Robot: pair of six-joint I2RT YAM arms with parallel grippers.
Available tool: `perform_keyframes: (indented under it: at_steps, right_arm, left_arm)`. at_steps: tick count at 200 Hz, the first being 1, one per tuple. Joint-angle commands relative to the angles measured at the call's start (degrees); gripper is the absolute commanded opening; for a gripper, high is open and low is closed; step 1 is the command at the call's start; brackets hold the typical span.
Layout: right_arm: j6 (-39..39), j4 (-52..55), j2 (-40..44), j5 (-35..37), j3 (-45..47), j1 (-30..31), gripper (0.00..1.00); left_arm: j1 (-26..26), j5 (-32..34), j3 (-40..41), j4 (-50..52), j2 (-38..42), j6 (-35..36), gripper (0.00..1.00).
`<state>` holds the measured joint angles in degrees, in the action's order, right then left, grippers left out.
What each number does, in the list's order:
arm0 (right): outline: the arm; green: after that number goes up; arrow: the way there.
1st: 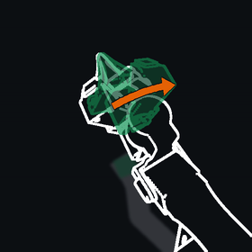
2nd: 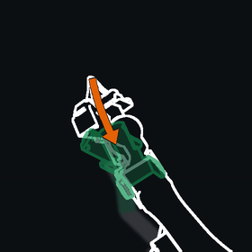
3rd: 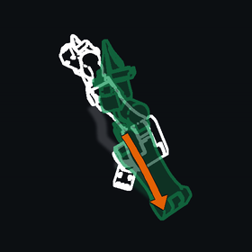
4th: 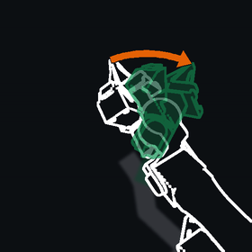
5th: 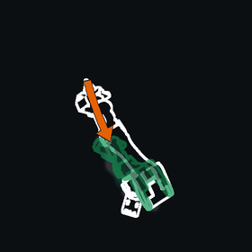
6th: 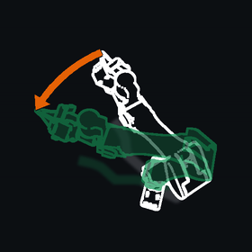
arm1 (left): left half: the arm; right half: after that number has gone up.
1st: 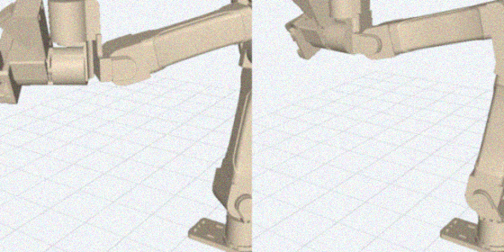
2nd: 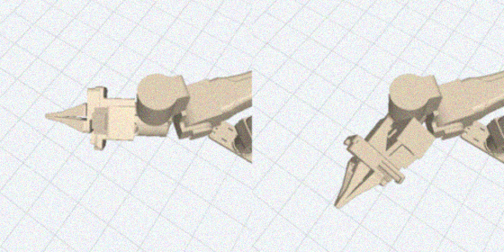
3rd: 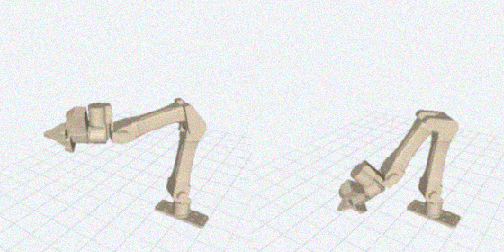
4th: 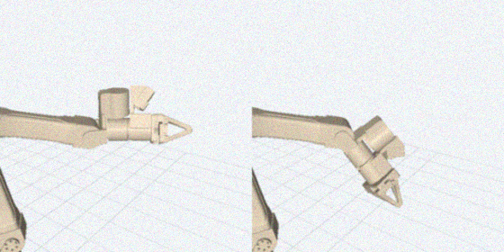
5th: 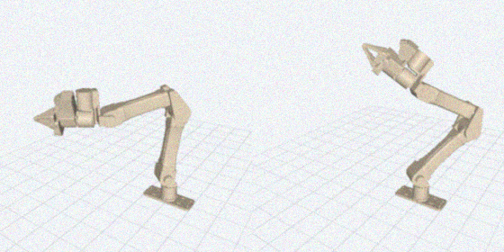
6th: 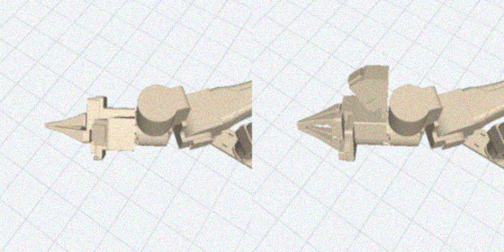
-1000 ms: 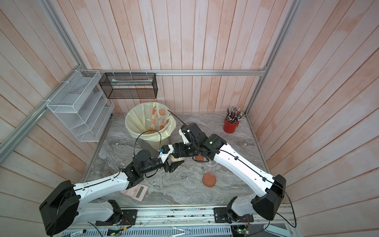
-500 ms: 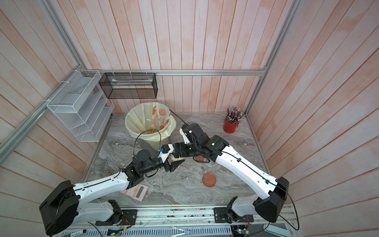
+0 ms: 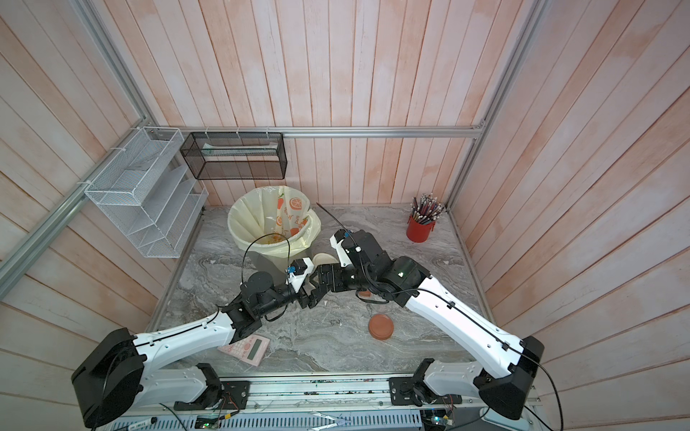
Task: Empty expired oatmeal from jars
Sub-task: Unscrew the lid from the jar.
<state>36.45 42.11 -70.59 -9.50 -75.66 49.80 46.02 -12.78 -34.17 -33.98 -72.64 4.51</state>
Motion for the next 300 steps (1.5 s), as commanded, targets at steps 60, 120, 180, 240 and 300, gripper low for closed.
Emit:
perform_keyframes:
  at_steps: [60,120,180,240,300]
  right_arm:
    - [10.0,0.1,11.4,6.3,3.1,-0.4,0.98]
    - [17.7,3.5,14.3,-5.9,1.0,-15.2,0.97]
    - [18.0,7.2,5.6,-16.2,-6.2,-18.6,0.96]
    - [17.2,10.0,-1.8,-16.5,-12.6,-18.4,0.96]
    - [16.1,11.8,-7.2,-15.6,-16.9,-15.3,0.96]
  left_arm:
    - [-0.5,4.2,-0.5,-5.3,3.0,6.2,0.22]
    - [-0.3,6.6,0.4,-7.7,2.7,11.1,0.21]
    - [0.3,7.9,0.4,-8.4,1.3,15.6,0.21]
    - [0.7,9.8,1.3,-9.0,0.5,18.2,0.20]
    - [0.7,10.4,2.2,-9.5,0.2,18.9,0.20]
